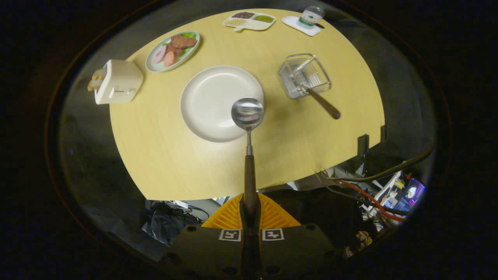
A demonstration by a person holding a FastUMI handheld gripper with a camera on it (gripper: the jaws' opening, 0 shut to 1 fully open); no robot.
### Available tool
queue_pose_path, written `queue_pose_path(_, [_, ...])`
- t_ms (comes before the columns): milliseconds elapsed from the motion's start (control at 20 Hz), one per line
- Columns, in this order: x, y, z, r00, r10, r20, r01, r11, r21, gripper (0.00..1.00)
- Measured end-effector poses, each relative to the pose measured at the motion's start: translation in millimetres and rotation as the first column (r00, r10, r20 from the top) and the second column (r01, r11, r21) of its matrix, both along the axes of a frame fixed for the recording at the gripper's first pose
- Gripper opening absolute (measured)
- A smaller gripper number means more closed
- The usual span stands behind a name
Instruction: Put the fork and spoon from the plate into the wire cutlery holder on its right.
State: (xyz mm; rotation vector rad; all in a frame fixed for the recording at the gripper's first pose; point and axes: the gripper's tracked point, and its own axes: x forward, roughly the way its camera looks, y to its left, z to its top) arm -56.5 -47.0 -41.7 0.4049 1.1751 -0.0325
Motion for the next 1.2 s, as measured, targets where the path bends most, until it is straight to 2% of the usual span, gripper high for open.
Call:
queue_pose_path(250, [1.1,-55.9,17.9,0.996,-0.091,-0.009,0.091,0.995,0.026,0.05])
queue_pose_path(450, [17.2,-96.9,16.0,0.994,-0.103,-0.031,0.104,0.994,0.030,0.05])
queue_pose_path(900, [49.2,-158.2,-17.0,0.994,0.008,-0.112,-0.014,0.998,-0.060,0.05])
queue_pose_path(1200, [61.6,-168.3,-27.9,0.987,0.120,-0.107,-0.136,0.979,-0.153,0.05])
